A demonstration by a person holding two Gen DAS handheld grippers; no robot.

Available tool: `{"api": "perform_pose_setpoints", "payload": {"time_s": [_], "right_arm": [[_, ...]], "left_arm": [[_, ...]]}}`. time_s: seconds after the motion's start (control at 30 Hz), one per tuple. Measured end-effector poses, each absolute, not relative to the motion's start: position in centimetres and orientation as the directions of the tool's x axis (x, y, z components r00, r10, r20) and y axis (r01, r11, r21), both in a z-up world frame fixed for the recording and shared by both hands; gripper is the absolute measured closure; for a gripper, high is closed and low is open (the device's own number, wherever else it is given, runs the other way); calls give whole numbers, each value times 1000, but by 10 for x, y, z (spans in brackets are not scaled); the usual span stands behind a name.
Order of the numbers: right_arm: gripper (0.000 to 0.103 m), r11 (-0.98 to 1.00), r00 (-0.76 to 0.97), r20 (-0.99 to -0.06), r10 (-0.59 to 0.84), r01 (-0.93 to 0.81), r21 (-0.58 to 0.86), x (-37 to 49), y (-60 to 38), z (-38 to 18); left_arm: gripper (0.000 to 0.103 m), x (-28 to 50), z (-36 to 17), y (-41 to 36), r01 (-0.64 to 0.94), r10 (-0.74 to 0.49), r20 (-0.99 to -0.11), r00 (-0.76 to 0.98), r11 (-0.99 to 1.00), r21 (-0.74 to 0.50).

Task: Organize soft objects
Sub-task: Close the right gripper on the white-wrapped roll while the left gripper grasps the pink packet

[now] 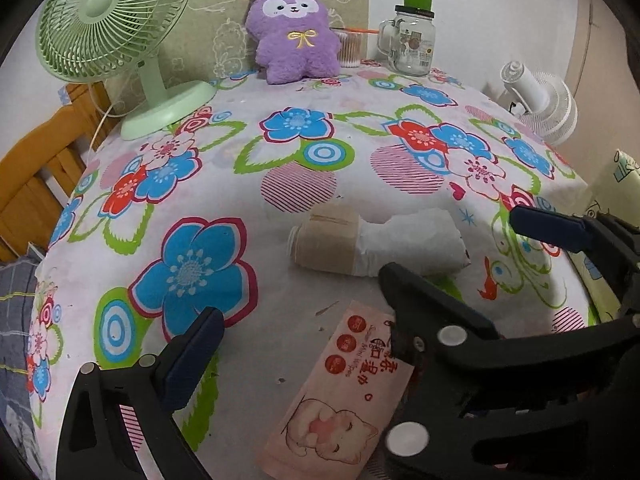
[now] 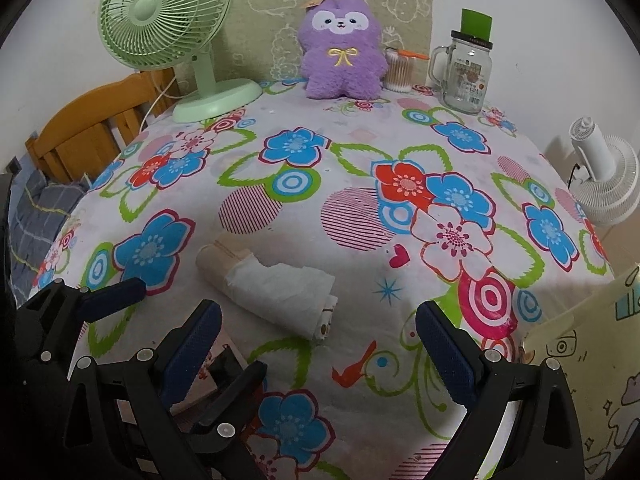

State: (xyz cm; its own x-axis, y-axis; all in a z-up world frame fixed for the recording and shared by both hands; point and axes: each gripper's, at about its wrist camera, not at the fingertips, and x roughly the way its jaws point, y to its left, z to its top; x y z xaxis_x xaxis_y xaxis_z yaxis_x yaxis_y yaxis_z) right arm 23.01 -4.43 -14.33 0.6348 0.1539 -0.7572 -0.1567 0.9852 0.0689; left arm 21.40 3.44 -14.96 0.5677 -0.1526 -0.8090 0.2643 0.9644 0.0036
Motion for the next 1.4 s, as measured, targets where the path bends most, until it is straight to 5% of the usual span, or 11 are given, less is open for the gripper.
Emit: {"api": "perform_pose_setpoints", "payload": {"time_s": [0.1, 0.43, 0.6, 0.73, 1.4], "right_arm": [[4, 984, 633, -759, 153, -165, 61, 232, -40, -144], [6, 977, 640, -749, 172, -210, 45, 241, -24, -146], [32, 964, 609, -768, 197, -264, 37, 245, -12, -155], [44, 955, 608, -768, 200, -295, 16, 241, -6, -156], [50, 966, 619, -760, 197, -256, 42, 204, -29, -141]], "left_arm": [[12, 210, -148, 33, 280, -166, -803, 572, 960, 1], [18, 197, -147, 48, 251, -149, -809, 568, 968, -2], [32, 190, -146, 51, 254, -158, -803, 575, 967, -8], [52, 186, -144, 49, 270, -172, -796, 581, 963, -11], [60, 170, -141, 46, 151, -102, -788, 607, 989, -12]]}}
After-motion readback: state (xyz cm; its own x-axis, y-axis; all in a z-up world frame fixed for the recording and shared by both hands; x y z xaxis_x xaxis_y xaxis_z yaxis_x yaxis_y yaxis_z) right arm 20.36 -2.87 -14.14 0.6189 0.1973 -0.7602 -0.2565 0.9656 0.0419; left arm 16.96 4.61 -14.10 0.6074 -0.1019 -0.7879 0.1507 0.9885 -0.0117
